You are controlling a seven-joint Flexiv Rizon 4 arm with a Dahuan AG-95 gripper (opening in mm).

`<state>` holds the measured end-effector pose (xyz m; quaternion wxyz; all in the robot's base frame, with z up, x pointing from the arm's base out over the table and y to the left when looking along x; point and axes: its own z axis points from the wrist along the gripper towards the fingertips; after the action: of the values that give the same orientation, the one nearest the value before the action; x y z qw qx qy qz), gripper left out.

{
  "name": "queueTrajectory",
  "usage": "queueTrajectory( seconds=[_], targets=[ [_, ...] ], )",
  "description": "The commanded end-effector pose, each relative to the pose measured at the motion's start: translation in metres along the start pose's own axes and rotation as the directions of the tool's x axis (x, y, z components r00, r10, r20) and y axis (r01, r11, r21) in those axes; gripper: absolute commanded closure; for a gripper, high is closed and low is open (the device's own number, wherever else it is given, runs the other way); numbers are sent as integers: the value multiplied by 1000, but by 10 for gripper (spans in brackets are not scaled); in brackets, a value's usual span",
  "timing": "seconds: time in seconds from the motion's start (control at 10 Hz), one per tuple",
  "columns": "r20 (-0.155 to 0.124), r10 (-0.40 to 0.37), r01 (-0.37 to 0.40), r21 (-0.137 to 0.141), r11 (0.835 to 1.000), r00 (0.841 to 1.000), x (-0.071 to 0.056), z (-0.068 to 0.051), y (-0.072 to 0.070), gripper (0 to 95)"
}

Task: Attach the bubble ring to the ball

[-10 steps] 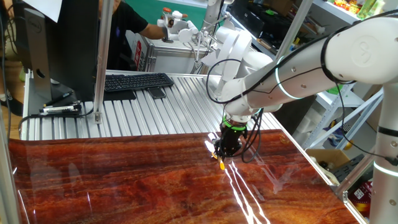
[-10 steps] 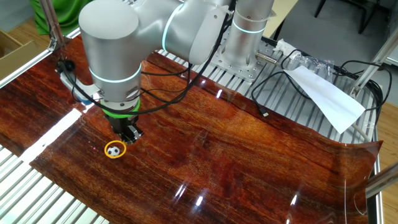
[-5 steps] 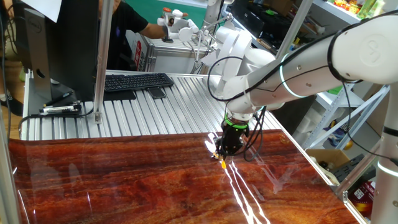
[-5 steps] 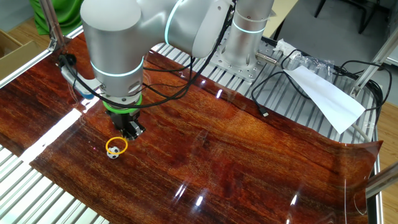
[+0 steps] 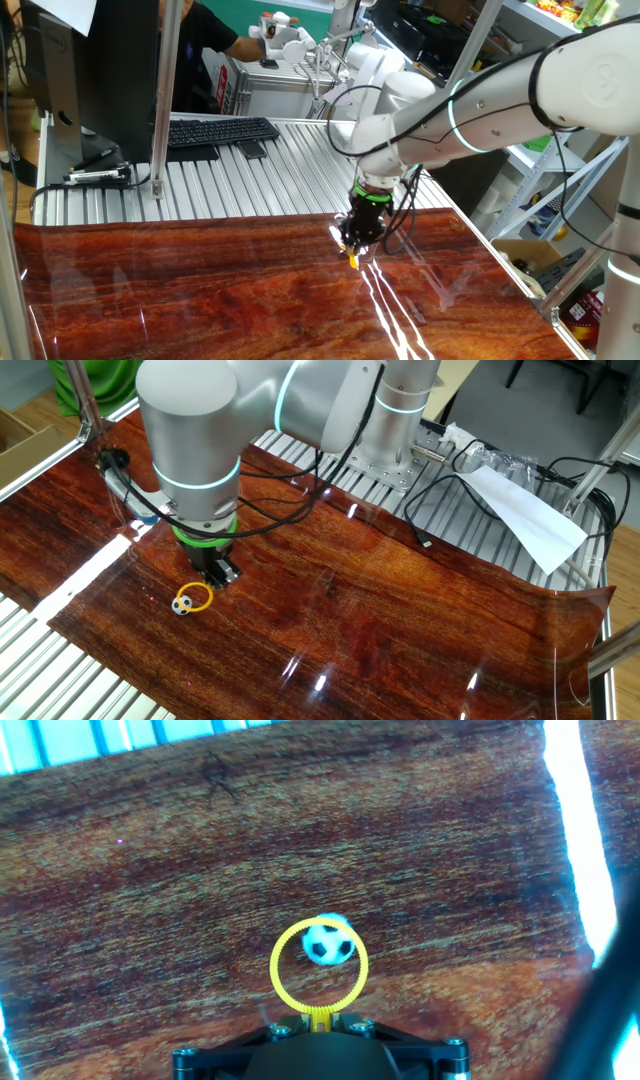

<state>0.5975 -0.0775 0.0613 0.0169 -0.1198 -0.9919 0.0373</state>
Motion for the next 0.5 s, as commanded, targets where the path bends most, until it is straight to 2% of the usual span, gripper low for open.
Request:
queueTrajectory(
  seconds=[0.1,0.5],
  targets=[
    [-6,7,-7,-1,1000,1000,3,-3,6,950],
    [-11,51,-51,-1,999,999,3,0,29,950]
  ],
)
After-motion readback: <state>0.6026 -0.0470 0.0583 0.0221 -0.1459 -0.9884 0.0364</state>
